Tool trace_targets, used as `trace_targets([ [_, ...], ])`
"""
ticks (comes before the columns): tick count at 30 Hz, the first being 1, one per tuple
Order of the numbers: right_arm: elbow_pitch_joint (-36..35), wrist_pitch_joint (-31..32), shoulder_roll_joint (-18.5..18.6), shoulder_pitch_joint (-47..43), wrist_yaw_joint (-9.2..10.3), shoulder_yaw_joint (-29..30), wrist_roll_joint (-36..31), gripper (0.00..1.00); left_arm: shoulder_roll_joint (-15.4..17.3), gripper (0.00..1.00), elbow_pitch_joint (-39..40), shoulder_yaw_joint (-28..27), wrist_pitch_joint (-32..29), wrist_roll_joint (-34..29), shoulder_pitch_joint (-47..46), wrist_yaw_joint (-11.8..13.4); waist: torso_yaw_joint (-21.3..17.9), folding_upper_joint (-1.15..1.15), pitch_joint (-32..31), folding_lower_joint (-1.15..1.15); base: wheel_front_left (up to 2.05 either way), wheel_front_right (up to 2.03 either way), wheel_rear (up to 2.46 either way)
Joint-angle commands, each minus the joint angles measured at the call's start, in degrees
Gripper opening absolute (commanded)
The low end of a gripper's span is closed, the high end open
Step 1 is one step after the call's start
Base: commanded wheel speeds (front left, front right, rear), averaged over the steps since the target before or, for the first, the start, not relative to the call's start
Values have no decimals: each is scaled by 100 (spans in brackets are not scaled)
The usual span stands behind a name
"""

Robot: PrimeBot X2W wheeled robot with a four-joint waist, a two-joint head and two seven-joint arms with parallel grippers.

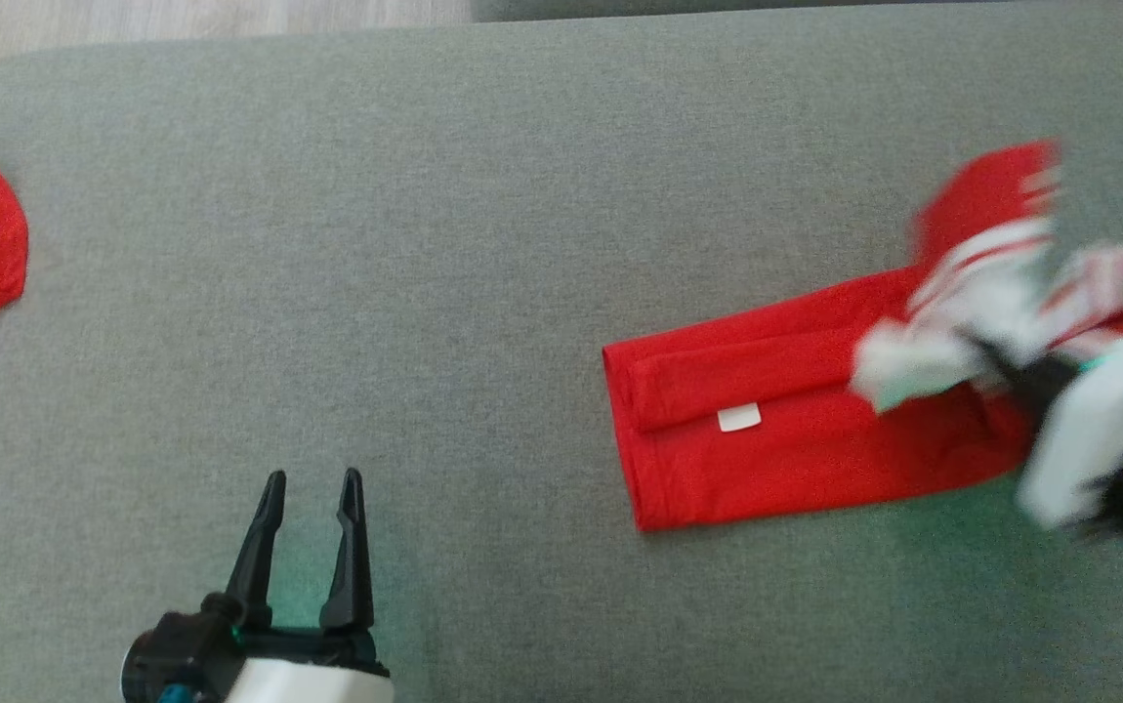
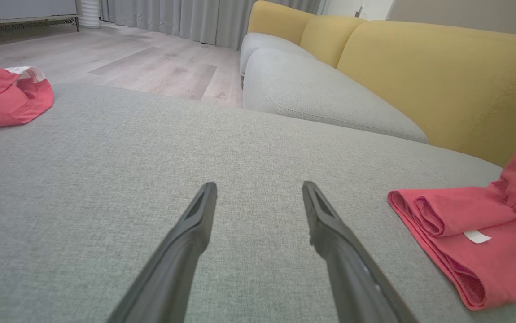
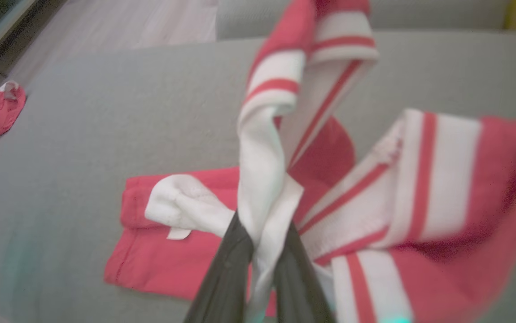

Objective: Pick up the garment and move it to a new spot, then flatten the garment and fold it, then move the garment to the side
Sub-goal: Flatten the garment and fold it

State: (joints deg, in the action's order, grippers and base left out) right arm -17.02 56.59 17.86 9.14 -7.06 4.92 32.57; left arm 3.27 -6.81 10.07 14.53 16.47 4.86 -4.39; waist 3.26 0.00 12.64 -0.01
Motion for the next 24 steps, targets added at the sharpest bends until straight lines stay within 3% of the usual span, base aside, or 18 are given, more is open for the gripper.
trace_targets([
  [1,-238,-38,-281,-39,-43,-387,-216,0,-24,100,141,-235,47,-80,-125,-40,3,0,16,1,0,0,0],
  [2,-238,-38,-281,-39,-43,-387,-216,0,-24,100,141,-235,47,-80,-125,-40,3,0,16,1,0,0,0],
  [5,49,-409,-1057,-75,-43,-867,-526,0,-33,100,124,-257,47,-110,-175,-65,13,0,20,1,0,0,0],
  [8,522,-918,-1418,-92,-43,-1254,-678,0,-36,100,104,-242,47,-98,-203,-72,41,0,15,1,0,0,0],
  [15,1537,-2014,-1495,-55,-43,-1875,-246,0,-38,100,43,-149,47,-22,-151,-7,124,0,-29,1,0,0,0],
  [21,2097,-2540,-1497,176,-43,-2194,89,0,-38,100,-10,-122,47,-11,-96,20,114,0,-66,1,0,0,0],
  [22,2153,-2646,-1497,213,-43,-2215,163,5,-38,100,-12,-115,47,-4,-98,27,110,0,-70,1,0,0,0],
  [24,2233,-2851,-1497,280,-43,-2325,450,88,-38,100,-17,-104,47,7,-98,40,94,0,-85,1,0,0,0],
])
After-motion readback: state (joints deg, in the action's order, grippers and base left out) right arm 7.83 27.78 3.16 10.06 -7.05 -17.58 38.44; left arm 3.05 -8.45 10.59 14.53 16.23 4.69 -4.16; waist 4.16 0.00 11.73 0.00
